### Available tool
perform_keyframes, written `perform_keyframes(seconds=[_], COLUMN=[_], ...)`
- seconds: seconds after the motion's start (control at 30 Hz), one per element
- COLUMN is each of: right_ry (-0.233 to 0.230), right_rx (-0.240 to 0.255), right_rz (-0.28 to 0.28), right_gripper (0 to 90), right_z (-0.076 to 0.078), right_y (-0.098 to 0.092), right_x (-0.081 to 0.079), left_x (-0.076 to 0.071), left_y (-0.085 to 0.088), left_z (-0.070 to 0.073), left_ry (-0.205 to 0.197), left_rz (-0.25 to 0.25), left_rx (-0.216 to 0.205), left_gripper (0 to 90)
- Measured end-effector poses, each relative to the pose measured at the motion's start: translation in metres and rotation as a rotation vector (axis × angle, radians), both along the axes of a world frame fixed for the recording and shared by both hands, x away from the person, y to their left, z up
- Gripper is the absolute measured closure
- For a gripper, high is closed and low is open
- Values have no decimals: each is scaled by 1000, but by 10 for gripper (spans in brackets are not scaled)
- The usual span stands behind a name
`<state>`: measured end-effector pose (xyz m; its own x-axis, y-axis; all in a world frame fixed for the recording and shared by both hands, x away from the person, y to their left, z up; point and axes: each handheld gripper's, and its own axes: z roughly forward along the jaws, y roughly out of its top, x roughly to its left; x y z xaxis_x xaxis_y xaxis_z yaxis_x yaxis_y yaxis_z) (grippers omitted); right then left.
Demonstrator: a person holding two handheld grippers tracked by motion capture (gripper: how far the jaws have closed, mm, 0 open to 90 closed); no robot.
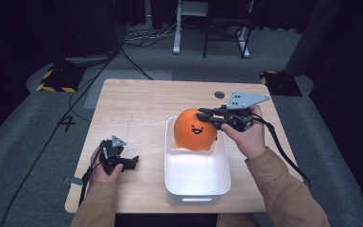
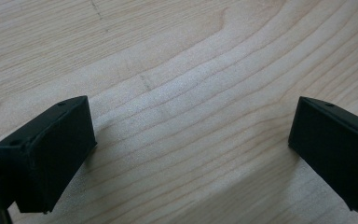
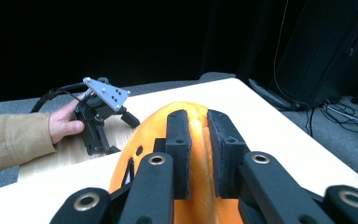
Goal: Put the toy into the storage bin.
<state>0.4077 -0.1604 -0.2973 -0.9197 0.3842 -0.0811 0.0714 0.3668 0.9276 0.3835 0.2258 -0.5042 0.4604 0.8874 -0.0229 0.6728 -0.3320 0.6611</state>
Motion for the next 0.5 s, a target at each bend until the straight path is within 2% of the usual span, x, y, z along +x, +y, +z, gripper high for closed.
perform_keyframes(seconds=[0.27,0.5], right_ry=[14,47], right_rx=[-46,-84], right_rz=[2,0], right_gripper=[801,800], right_z=[-16,-31], right_y=[12,19], right_x=[3,6], left_x=[0,0], left_y=[0,0], left_z=[0,0], left_ry=[4,4], left_rz=[-2,-2], left_rx=[2,1], left_gripper=[6,6])
